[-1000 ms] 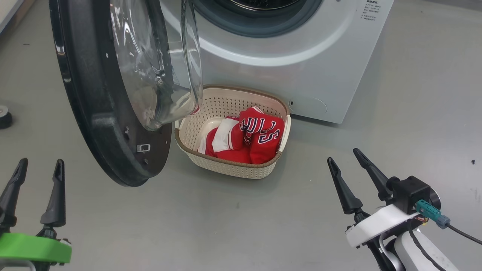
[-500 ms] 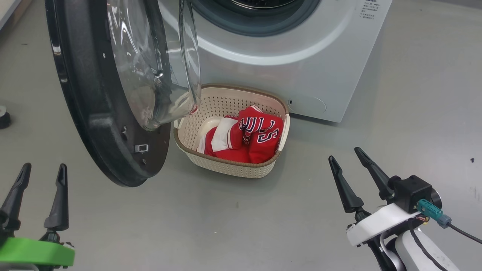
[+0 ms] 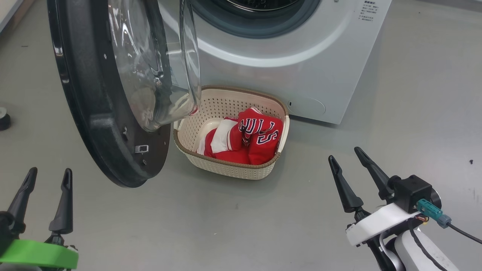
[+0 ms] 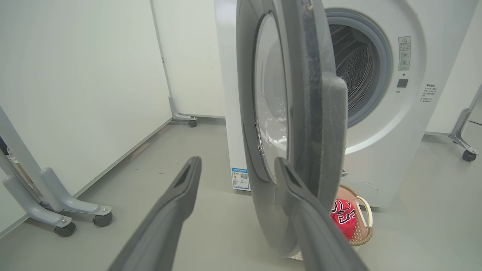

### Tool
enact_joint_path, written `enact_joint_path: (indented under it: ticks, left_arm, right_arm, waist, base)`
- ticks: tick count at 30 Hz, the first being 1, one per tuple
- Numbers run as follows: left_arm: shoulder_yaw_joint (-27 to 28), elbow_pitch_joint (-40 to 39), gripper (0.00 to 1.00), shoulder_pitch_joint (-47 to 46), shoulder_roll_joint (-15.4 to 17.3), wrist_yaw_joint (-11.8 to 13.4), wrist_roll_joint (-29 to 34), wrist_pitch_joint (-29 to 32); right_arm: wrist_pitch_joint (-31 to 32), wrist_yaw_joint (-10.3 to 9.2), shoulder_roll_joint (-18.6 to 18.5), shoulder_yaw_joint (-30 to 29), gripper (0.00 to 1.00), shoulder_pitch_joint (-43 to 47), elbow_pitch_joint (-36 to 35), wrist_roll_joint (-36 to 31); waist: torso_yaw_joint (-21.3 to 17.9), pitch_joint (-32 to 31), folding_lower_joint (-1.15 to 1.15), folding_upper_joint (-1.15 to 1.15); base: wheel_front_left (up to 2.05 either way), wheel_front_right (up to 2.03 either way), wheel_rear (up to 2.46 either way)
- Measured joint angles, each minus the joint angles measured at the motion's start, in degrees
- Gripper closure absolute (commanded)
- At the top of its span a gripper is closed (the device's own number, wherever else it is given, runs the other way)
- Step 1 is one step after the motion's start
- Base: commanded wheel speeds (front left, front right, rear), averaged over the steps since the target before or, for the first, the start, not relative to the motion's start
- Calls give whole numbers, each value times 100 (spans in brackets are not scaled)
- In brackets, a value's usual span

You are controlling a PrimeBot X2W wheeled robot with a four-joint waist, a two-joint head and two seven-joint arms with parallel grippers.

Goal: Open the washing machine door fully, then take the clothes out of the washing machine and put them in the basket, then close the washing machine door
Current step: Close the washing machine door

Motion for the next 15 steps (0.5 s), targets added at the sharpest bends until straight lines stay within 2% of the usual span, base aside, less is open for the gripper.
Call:
enact_joint_path:
  ticks: [15]
  left_arm:
    - [1, 121, 0, -3, 7, 0, 0, -100]
  right_arm:
    - [0, 0, 15, -11, 0, 1, 0, -1]
  waist:
    - [-22, -20, 0, 0]
  base:
    - [0, 0, 0]
